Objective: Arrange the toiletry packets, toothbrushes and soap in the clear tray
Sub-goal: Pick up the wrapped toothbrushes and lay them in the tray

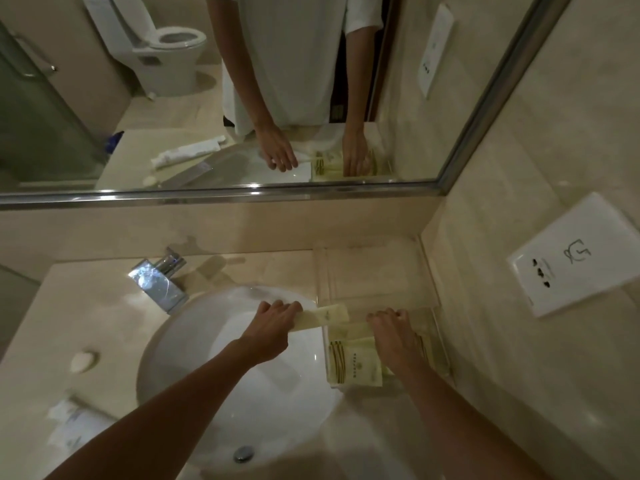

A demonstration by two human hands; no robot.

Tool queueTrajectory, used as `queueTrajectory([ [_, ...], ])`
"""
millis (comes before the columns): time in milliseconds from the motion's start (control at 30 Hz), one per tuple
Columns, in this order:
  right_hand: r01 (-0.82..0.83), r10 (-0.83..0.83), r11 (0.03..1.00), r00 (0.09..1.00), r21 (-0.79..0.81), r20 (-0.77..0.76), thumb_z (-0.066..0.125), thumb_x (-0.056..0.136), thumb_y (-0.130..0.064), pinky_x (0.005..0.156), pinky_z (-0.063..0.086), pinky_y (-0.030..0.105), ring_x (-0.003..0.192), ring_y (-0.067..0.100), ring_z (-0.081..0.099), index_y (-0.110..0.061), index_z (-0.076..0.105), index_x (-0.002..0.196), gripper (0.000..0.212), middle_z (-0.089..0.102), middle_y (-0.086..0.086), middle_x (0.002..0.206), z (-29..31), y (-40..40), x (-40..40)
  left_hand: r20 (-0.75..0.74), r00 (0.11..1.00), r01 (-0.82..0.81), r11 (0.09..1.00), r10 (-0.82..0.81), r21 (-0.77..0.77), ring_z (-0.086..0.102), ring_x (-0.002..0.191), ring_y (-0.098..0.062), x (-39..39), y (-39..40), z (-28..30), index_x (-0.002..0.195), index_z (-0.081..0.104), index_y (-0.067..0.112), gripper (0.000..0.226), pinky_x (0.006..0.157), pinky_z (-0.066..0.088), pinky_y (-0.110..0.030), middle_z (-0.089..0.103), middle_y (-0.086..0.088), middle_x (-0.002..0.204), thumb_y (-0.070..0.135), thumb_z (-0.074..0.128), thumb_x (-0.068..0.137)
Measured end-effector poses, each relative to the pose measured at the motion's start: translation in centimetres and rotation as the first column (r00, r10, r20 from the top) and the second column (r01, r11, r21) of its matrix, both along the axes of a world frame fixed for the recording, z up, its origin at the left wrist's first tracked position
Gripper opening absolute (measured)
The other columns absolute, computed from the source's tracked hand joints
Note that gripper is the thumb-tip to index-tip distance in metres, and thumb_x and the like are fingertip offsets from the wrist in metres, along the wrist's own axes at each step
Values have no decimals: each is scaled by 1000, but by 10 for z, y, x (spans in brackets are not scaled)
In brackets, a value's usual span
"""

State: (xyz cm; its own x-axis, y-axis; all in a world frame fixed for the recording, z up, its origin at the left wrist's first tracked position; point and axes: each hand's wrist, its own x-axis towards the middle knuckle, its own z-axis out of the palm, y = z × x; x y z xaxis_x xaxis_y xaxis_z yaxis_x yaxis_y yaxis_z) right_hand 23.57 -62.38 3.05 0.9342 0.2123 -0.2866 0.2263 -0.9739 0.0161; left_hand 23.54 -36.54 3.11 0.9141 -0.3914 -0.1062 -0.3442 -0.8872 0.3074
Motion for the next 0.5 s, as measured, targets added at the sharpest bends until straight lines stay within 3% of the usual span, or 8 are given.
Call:
queueTrajectory([
  [333,135,-129,971,991,196,-43,48,88,-6,99,44,34,122,21,50,-15,51,131,44,55,5,130,3,-7,-6,-47,999,3,1000,-3,-10,47,95,-21,7,-18,-2,118,43,23,37,85,37,-32,60,-1,110,4,45,87],
  [500,254,-262,952,965,172,27,44,90,-3,84,47,32,109,21,59,-17,62,112,32,61,1,113,18,-31,-12,-42,998,52,999,-52,5,48,102,-21,7,-54,3,120,45,17,35,87,33,-33,59,-2,119,6,48,88],
])
